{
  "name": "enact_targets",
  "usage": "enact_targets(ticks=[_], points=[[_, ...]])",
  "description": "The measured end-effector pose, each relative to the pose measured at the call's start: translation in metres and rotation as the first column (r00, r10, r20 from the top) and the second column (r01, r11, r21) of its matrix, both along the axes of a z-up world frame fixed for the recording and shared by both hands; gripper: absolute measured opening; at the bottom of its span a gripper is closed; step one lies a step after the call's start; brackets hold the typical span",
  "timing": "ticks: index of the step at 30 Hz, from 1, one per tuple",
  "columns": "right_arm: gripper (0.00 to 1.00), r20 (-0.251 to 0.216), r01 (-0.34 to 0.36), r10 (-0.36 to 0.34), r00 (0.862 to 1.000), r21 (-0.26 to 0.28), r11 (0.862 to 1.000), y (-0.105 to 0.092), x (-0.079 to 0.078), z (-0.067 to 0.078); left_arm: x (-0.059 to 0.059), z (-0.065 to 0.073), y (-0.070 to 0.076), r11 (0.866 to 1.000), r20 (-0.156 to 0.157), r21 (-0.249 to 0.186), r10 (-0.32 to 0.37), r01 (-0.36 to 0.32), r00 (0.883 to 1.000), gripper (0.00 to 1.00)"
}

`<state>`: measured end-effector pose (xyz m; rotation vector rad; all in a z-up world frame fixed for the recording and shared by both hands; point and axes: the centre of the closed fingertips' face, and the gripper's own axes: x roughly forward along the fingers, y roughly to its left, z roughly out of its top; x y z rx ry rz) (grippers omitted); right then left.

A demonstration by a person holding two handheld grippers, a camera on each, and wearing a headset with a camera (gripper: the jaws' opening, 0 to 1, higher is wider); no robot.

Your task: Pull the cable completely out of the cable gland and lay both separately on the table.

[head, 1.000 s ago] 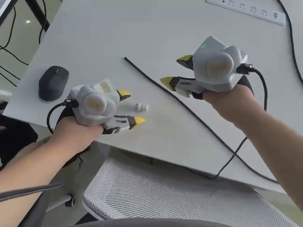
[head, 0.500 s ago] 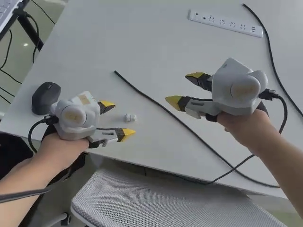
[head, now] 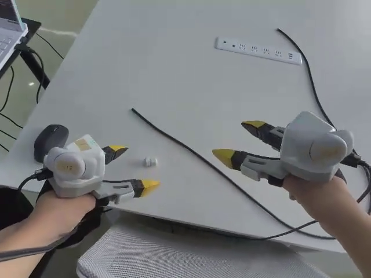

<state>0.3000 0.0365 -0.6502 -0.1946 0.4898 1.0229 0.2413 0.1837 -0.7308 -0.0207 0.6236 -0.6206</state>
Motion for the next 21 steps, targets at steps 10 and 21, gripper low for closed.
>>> enact_targets(ticks=[10,21], points=[[0.66,-0.038,0.022,-0.019,0.999,0.074,0.997,-0.030,-0.028,0.003,-0.012,0.016,-0.011,0.999,-0.001,-0.051,0.012,-0.012,1.000,0.76],[0.80,-0.067,-0.008,0.014,0.998,0.087,0.996,-0.060,-0.064,-0.015,-0.030,0.027,-0.017,0.998,0.027,-0.063,0.006,-0.004,1.000,0.85]])
